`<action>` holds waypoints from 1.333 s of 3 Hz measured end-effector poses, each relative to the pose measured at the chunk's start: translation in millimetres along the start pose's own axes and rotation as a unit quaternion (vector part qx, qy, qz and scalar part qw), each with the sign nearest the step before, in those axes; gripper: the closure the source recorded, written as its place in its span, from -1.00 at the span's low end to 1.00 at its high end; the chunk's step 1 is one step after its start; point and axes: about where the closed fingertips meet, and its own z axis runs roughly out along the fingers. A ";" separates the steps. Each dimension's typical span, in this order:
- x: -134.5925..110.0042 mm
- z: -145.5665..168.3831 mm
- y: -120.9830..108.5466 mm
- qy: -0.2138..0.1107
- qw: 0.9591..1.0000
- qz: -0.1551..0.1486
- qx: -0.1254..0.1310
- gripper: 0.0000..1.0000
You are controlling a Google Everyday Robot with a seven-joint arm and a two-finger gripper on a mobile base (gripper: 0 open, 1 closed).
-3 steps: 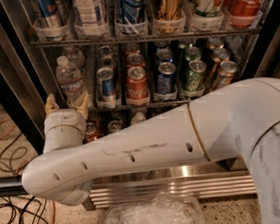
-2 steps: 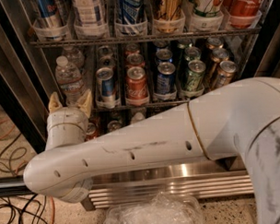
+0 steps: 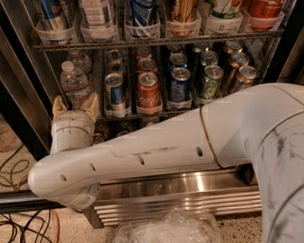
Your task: Pick water bottle from middle shelf of fridge
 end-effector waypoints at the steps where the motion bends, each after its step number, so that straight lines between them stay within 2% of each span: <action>1: 3.6 12.6 2.2 0.001 1.000 0.004 -0.003 -0.32; 3: 17.0 25.9 -6.1 0.010 1.000 0.020 0.005 -0.34; 4: 15.5 17.1 -0.3 0.019 0.999 0.030 -0.015 0.01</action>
Offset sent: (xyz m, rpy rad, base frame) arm 0.0296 0.0010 -0.0202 0.0316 0.0246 -0.0160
